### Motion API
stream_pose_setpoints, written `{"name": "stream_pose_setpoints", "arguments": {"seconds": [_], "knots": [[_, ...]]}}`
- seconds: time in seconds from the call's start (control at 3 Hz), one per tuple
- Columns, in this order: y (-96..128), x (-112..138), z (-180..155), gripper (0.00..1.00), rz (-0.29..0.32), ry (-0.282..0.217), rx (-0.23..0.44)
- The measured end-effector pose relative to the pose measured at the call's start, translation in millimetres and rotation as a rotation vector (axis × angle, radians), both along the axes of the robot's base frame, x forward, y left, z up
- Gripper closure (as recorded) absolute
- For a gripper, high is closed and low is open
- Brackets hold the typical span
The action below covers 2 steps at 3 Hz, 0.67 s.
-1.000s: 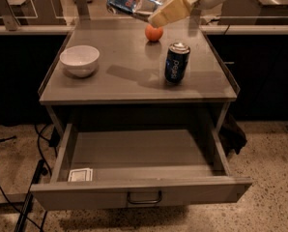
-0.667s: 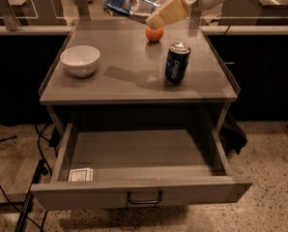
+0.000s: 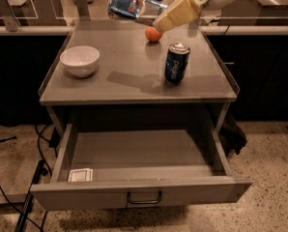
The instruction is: Place redbull can into top drawer
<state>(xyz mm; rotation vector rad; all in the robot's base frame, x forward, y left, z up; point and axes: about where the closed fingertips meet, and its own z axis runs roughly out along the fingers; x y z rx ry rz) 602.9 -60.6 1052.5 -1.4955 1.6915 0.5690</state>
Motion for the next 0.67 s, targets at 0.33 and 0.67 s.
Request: {"name": "stream_pose_setpoints", "arguments": {"seconds": [0.33,0.67], "knots": [[-16,-33,2,1.0,0.011,-0.029,-0.038],[-30,-60,-24,1.0,0.026,-0.035,-0.054]]}}
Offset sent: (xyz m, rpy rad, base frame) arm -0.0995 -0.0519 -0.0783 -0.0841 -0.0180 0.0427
